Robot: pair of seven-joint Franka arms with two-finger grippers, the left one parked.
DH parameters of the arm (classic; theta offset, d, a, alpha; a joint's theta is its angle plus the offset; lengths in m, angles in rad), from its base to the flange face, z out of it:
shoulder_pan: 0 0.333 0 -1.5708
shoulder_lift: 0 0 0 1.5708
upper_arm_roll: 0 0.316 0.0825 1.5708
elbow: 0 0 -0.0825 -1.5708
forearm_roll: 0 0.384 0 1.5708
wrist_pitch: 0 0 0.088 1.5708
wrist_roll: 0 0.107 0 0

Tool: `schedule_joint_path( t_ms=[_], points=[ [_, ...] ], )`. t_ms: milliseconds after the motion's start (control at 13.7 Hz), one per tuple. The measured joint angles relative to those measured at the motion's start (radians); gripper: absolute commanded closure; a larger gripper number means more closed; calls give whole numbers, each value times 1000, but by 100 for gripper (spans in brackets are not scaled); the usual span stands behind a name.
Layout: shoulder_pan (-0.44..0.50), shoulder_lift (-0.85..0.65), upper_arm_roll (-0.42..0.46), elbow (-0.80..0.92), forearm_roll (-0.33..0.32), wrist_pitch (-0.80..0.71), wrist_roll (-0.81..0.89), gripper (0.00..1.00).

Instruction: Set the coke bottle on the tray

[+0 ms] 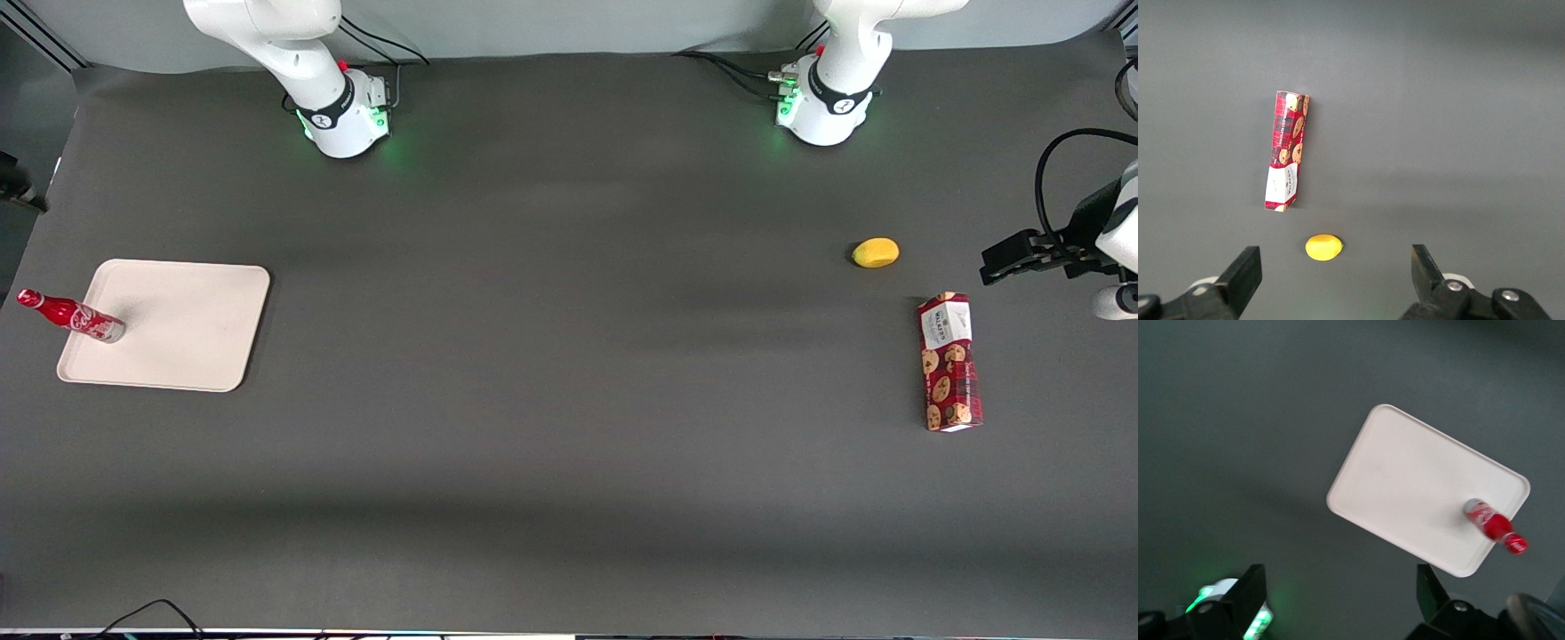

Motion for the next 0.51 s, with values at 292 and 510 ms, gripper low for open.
schedule_joint_path(
  t_ms=[292, 510],
  points=[
    [6, -80, 307, -1, -2, -41, 465, 0],
    [9, -63, 421, -9, 1, -34, 664, 0]
  ],
)
